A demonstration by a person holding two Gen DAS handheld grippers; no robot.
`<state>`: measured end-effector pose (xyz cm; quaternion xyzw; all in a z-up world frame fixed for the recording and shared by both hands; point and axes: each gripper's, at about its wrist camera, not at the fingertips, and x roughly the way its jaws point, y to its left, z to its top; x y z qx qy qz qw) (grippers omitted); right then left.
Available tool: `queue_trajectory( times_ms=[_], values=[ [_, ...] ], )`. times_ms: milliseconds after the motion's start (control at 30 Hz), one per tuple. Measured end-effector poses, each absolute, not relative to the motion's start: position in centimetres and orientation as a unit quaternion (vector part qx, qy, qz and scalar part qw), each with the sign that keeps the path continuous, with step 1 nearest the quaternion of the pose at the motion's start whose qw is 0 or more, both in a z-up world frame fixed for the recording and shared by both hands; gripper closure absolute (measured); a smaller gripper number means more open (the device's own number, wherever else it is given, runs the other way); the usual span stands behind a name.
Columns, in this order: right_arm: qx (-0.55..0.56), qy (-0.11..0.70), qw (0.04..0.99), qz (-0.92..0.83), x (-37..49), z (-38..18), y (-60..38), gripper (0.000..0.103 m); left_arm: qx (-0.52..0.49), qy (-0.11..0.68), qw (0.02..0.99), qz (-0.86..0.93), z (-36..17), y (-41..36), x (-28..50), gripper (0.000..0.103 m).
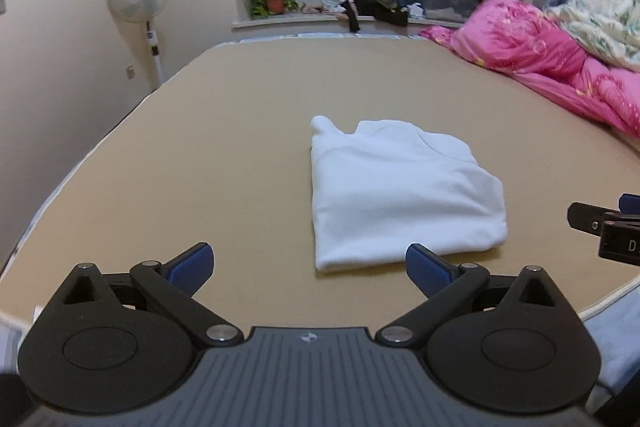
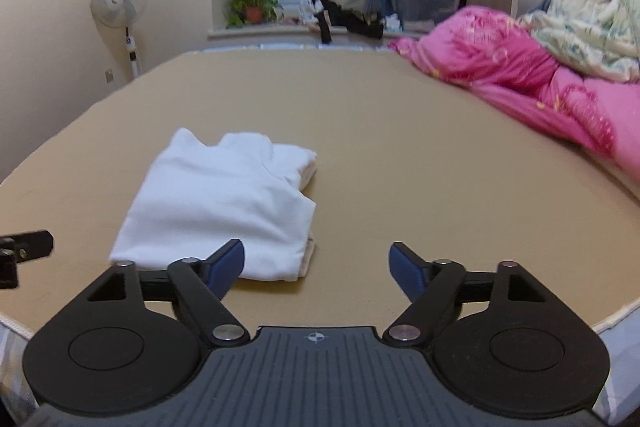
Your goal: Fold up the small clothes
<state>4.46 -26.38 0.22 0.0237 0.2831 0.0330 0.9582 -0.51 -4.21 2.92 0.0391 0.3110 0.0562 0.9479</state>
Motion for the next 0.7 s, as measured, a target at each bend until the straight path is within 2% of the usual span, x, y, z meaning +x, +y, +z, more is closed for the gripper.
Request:
queue_trajectory(
  times_ms=[200,700],
  values=[
    [0.009,0.276,0.96,0.039,1.8,1.0,-25.0,0.013,0.048,0.321,0.945,0.038,2.2,-6.1,-2.3,0.001],
    [0.004,0.299,0.952,0.065,4.2,-0.5,-22.8,0.013,0.006,0.347,0.936,0.051,0.5,-5.5,2.0,0.001]
  ],
)
